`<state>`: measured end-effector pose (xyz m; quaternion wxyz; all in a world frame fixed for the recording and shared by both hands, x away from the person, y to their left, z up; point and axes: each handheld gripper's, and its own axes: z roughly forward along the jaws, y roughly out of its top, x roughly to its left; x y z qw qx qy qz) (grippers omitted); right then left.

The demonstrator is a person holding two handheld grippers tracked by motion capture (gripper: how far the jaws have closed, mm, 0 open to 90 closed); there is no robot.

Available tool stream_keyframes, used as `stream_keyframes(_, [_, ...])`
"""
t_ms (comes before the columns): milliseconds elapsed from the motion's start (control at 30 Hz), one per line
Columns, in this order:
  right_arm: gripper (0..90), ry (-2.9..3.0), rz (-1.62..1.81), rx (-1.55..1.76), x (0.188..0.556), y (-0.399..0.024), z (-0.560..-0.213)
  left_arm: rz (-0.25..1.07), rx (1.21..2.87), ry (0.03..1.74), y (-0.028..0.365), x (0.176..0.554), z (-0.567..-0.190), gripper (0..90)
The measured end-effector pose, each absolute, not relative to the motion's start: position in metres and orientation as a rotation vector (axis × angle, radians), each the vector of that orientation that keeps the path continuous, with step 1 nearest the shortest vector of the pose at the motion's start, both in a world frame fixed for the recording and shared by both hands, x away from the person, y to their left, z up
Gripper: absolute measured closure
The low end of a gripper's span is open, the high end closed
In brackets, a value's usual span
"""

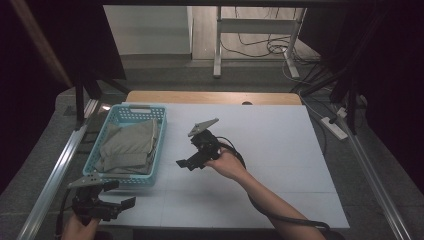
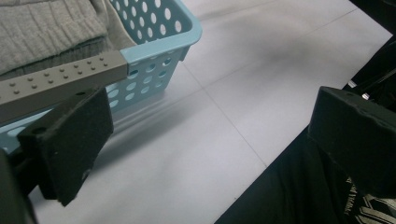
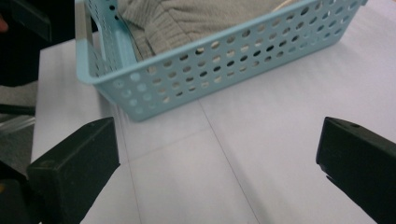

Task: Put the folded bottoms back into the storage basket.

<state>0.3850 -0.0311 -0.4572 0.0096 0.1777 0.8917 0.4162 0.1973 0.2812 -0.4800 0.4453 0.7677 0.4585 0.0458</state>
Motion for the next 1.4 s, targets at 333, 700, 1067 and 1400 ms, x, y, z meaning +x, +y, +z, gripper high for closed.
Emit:
stream_keyframes(333, [0.0,2.769,1.284,0.570,0.379,-0.055,-0.452,0.115,1.913,1.131,0.280,0.197,-0.480,1.6])
stream_keyframes(700, [0.0,2.736,1.263,0.582,0.374,-0.073,-0.449,0.106,1.901,1.133,0.281,0.197,-0.480,1.5])
stream_keyframes(1067, [0.0,2.714,1.249,0.618,0.364,-0.095,-0.448,0.103,1.898,1.137,0.282,0.198,-0.480,1.6])
stream_keyframes(1400, [0.0,2.701,1.244,0.657,0.356,-0.111,-0.448,0.102,1.891,1.145,0.282,0.198,-0.481,1.8])
